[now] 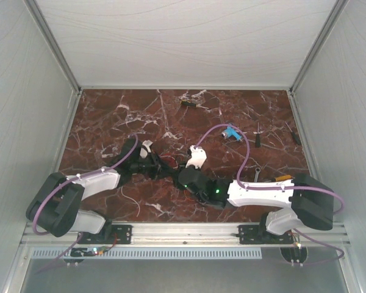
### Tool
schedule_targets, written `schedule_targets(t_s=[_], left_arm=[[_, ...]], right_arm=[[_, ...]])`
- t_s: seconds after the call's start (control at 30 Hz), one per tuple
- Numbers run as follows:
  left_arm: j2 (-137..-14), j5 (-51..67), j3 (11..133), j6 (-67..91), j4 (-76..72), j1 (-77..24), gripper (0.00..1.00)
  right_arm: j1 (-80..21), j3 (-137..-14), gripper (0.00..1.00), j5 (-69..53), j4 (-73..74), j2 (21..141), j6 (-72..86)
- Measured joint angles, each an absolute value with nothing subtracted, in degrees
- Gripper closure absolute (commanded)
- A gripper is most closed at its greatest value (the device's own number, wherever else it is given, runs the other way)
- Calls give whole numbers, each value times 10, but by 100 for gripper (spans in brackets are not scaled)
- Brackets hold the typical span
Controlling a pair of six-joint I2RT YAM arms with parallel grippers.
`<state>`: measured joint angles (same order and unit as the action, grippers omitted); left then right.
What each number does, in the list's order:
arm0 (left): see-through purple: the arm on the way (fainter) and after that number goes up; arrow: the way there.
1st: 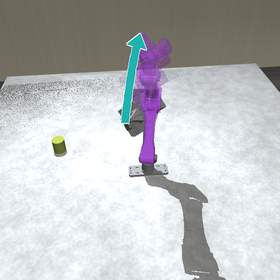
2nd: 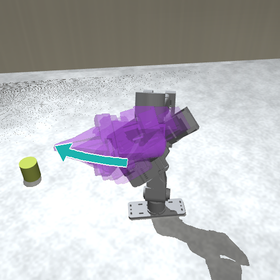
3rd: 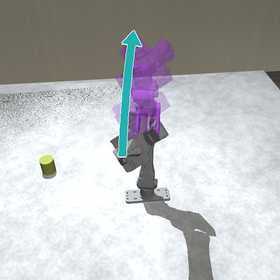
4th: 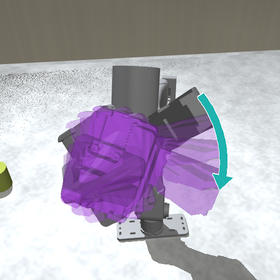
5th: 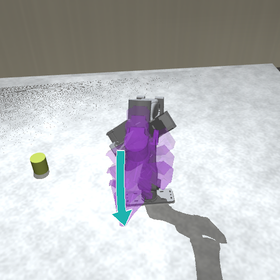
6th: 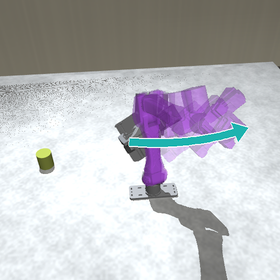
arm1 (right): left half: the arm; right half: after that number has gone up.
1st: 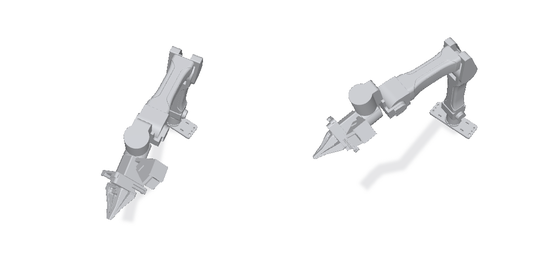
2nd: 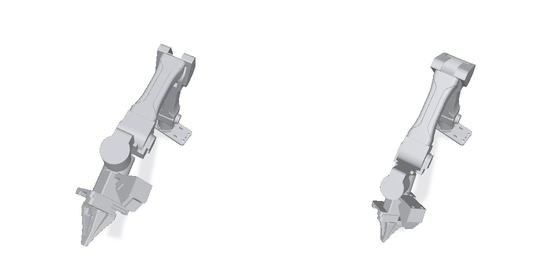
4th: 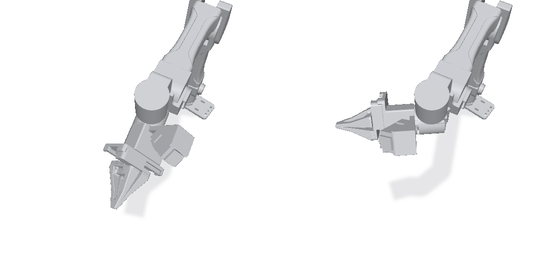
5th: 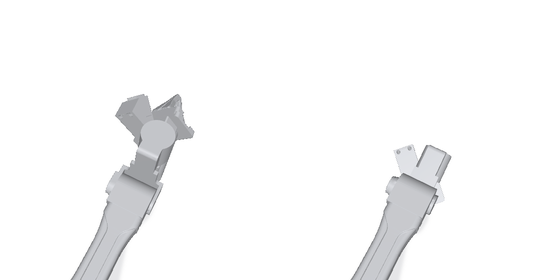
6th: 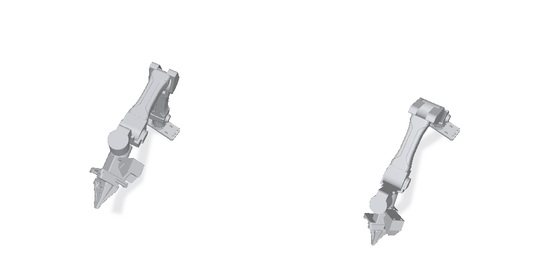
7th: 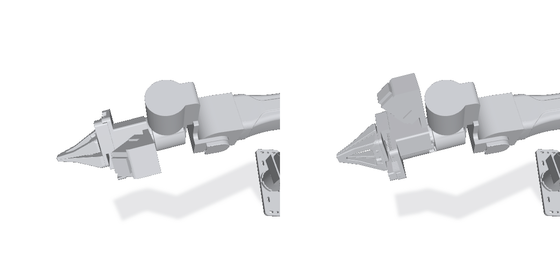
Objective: Zip-tie the wires
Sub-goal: Tie the cable at the center of the board.
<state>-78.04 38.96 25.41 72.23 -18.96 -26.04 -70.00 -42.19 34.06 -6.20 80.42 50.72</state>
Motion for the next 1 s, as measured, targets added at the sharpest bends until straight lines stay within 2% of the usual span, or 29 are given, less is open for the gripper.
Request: schedule_targets(t_s=[0.63,0.9,1.0], left_arm=[[-780,383,264,719,-179,-263,100],[-781,382,264,718,-178,-263,100],[-782,383,264,718,-178,-264,100]], right_arm=[[-696,-422,87,343,-57,801,508],[-696,-422,81,342,-56,805,514],[-696,-422,83,340,-57,808,516]])
